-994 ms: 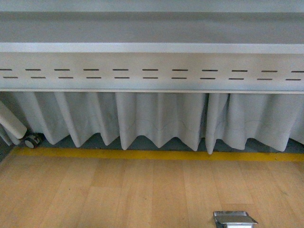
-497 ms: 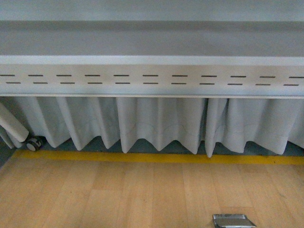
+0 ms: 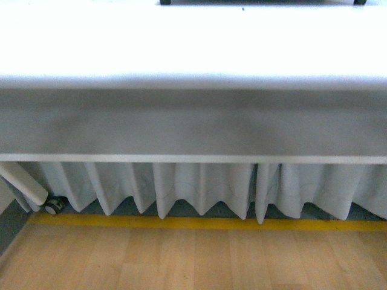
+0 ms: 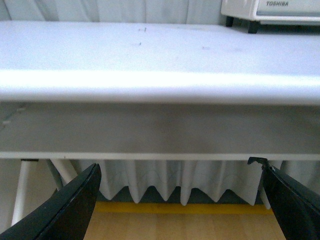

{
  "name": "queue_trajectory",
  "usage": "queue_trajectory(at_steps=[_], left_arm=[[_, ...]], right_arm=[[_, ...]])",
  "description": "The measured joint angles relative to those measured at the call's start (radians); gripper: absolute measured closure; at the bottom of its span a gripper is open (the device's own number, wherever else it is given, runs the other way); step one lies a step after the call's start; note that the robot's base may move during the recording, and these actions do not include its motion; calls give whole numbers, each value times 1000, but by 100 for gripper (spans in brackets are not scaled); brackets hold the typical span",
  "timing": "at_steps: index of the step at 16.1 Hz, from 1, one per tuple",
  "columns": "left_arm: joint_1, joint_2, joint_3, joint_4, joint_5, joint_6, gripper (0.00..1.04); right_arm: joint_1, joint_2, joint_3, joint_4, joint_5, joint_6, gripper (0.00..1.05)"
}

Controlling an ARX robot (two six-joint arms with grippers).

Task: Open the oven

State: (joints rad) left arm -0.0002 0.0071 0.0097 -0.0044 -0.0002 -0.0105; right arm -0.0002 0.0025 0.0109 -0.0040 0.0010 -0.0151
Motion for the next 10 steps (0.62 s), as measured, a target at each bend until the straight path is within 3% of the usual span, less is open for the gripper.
queue_trajectory(at_steps=[10], left_arm=[[0, 0, 0, 0, 1, 1, 7]], right_arm=[[0, 0, 0, 0, -1, 0, 6]])
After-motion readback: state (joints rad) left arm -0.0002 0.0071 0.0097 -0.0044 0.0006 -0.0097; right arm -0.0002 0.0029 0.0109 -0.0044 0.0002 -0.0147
